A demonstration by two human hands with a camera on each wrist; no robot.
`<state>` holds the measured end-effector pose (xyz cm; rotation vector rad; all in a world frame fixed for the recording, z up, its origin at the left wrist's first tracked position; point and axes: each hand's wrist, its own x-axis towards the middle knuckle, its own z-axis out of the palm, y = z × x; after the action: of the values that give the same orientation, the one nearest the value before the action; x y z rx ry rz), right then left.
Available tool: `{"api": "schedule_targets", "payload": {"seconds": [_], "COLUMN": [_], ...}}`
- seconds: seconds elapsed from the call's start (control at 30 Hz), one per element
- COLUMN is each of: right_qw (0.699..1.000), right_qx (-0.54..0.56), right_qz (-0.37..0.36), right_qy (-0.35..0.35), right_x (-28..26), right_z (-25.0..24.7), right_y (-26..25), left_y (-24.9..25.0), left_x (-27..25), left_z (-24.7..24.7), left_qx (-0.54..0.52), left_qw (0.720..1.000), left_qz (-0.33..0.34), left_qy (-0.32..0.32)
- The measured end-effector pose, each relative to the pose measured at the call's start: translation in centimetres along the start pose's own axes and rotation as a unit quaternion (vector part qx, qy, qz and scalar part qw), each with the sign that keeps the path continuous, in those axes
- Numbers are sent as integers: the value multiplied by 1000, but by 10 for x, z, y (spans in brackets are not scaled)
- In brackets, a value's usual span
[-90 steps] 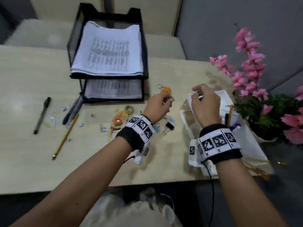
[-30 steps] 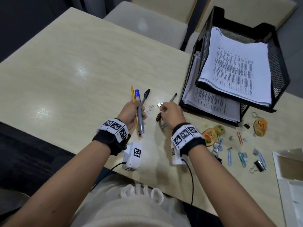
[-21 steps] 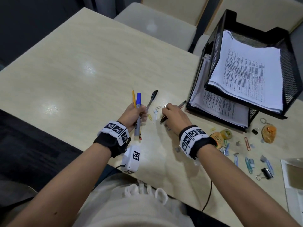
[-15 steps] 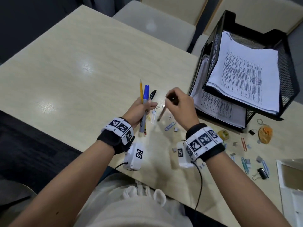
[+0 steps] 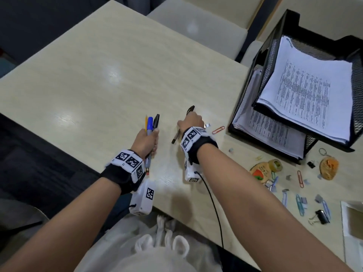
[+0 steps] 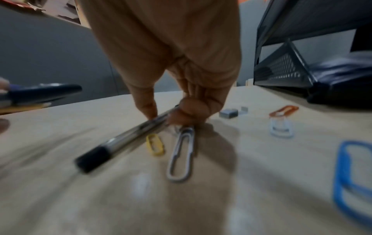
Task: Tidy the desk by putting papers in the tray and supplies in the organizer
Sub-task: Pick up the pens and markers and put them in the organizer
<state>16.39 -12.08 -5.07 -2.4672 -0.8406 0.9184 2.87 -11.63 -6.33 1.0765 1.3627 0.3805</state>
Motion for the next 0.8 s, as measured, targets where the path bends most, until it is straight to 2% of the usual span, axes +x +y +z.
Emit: {"api": "schedule_targets", "payload": {"seconds": [0.1,0.2,0.27,0.37,0.47,0.57,0.7,0.8], "right_qw": [999,994,985,960,920,889,851,823], "right_qx": [38,99,153,236,312,309,282,231], "right_qz": [7,-1,-15,-18,0,24,51,99], "right_qy": [18,51,80,149,238,336,441,509], "right_x": [-3,-13,-29,-65,-113,-162,-223,-261], "right_z": [2,-11,-29,-65,-114,-163,-221,-254], "right_y": [7,24,45,97,161,222,295,342], "left_y": [-3,-1,5,14,17,19,21,19], "left_x": [-4,-14,-24,-51,-86,-129,-191,-233], "left_z": [3,22,44,93,155,214,286,338], "left_qx": [3,5,22,64,168,259,307,304], "left_qw": [1000,1000,998,986,946,897,826,801], "left_qz": [-5,-4,11,53,136,210,257,276], "left_qy": [1,-24,-55,-146,-241,-292,-397,-436]}}
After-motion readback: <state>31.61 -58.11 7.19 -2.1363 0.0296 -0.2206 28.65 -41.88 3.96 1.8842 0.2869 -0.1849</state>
